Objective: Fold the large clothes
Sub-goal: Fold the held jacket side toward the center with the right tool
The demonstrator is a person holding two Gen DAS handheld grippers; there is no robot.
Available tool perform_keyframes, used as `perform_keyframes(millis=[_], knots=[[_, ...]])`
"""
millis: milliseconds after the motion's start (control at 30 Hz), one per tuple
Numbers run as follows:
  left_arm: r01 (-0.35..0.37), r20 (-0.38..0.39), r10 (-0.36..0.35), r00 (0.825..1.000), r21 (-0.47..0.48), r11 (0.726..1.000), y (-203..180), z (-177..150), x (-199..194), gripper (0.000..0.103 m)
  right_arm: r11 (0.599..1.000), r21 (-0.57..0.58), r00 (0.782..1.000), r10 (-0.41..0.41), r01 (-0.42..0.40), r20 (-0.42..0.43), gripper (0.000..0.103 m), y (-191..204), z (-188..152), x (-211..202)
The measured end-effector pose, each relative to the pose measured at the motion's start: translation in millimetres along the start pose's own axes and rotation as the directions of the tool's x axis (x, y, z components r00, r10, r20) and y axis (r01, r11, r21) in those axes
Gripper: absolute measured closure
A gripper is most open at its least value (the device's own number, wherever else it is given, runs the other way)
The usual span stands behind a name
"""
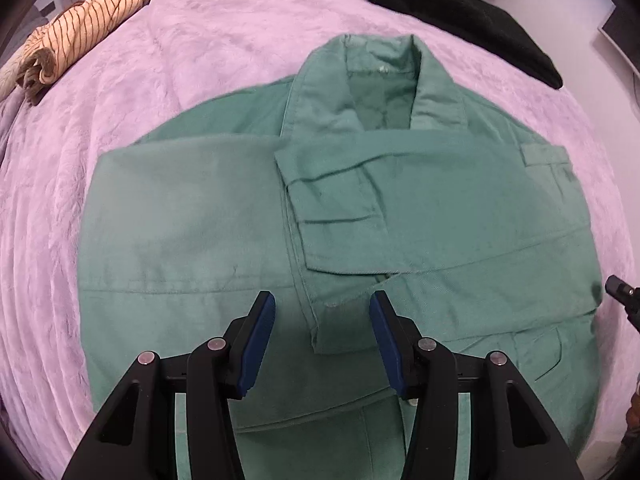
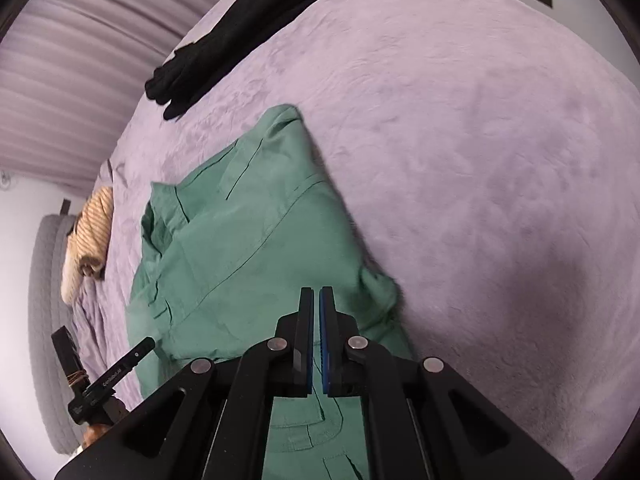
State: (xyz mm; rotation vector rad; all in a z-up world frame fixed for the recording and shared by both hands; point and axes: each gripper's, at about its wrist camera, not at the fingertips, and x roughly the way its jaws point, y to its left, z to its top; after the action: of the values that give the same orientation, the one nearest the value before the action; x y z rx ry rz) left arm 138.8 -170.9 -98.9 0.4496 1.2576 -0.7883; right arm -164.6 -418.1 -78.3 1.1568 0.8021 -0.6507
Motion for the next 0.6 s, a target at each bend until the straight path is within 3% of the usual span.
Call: perform_keyframes(millis=[133,200,267,300,433,600], knots=[[0.064,0.012,-0.063,0.998,-0.068,0.996,17.1,-6.2,17.4,0.051,0.997,-0.050,0.996,-0.070,0.067,-0.059,0.100,1.1,2.3,32.7],[0.059,0.016,-0.058,0.998,-0.042,0.997,16.0,-6.2,16.4,0.051,0.993,-0.069,0.991,-0.104,0.098,-0.080,0.103,-10.6,4.5,45.4],[0.026,0.014,-0.026,1.000,-0.017,1.000,14.5,-8.4,12.5,0.047,0.994,-0.088,0.994,-0.076,0.069,-0.080,0.103,-18.0,5.4,49.8],[0.000,0.012,0.000,1.000,-0.015,1.000,15.9,-9.8,9.8,0.038,0.992,-0.105,0.994,-0.073,0.065,-0.076,0.103,-18.0,4.7,48.4],[-0.056,0.010,0.056,0.998,-0.058,0.997,34.8,-20.4,-3.9,0.037,0.981,-0.153,0.988,-0.134,0.121,-0.078,0.103,-9.7,-1.1,42.9],[-0.129,0.019,0.134,0.991,-0.177,0.976,90.5,-45.9,-28.9,0.037,0.982,-0.140,0.986,-0.137,0.124,-0.091,0.103,-12.7,-4.3,38.1]])
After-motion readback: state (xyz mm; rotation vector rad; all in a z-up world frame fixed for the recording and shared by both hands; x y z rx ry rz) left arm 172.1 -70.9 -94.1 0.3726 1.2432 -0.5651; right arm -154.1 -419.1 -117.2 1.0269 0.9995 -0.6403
